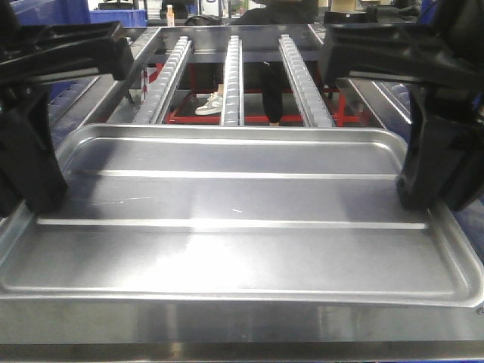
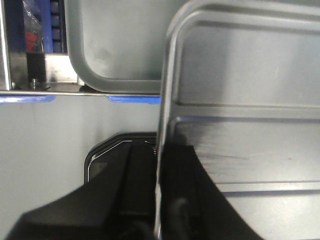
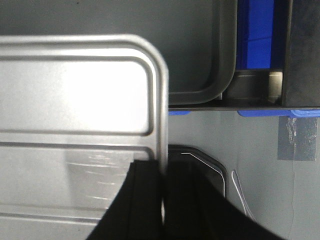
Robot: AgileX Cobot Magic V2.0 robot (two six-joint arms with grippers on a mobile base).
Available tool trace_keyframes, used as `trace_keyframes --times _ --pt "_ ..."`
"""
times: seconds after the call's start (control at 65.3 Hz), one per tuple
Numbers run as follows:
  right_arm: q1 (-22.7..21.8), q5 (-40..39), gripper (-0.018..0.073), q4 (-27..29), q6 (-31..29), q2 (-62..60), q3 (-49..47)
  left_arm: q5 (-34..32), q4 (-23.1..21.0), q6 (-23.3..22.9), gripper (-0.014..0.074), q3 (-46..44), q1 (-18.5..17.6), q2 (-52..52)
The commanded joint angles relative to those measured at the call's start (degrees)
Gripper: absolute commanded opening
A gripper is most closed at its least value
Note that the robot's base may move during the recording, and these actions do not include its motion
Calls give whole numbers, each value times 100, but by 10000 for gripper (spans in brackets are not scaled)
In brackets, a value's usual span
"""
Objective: Grab silver tray and place in blue box
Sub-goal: 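Lift the silver tray with both grippers and pull it toward the robot, then hold the tray level with both grippers while the base drives away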
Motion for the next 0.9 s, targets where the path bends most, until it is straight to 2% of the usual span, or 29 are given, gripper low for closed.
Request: trace_keyframes --times 0.0,0.888 --pt "-15 54 58 -303 -79 -180 -137 46 193 -62 -15 -167 35 -175" --pt "-15 73 58 -303 -79 -180 -137 240 193 -62 -15 -167 35 -175"
